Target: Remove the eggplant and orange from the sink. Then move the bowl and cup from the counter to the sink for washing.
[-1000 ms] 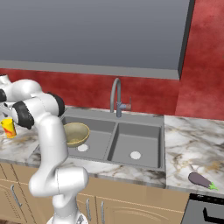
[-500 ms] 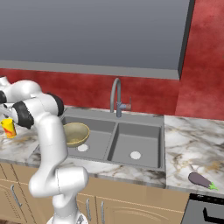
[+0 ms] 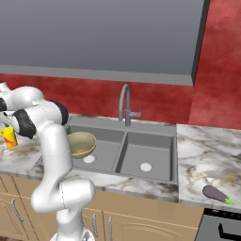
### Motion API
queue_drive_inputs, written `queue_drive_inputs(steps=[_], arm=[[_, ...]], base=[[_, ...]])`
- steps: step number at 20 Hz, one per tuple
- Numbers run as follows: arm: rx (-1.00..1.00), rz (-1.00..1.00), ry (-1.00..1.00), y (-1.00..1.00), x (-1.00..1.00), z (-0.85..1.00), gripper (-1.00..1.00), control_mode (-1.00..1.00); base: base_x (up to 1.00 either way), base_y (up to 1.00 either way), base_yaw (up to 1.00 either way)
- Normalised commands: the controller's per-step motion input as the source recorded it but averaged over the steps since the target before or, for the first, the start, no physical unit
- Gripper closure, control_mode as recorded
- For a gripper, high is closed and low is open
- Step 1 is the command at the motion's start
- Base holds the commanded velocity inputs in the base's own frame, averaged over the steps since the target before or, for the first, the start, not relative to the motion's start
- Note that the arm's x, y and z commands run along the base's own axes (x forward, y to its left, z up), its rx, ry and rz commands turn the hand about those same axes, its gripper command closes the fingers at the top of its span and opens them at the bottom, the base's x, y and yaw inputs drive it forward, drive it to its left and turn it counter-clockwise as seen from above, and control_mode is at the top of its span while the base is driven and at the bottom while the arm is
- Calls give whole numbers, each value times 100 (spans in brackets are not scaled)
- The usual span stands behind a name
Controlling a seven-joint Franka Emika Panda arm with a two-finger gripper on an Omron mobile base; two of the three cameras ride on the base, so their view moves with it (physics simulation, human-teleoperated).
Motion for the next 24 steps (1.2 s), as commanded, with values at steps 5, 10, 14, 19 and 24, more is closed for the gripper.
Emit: queue_drive_inputs(steps=[5,10,14,19,24], arm=[[0,0,0,0,-3,0,-100,-100],[0,0,-4,0,-9,0,-100,-100],[0,0,-6,0,-13,0,-100,-100],[0,0,-10,0,-15,-2,-100,-100],[0,0,-5,-4,-13,-5,-100,-100]], base=[[0,0,0],[0,0,0],[0,0,0],[0,0,0],[0,0,0]])
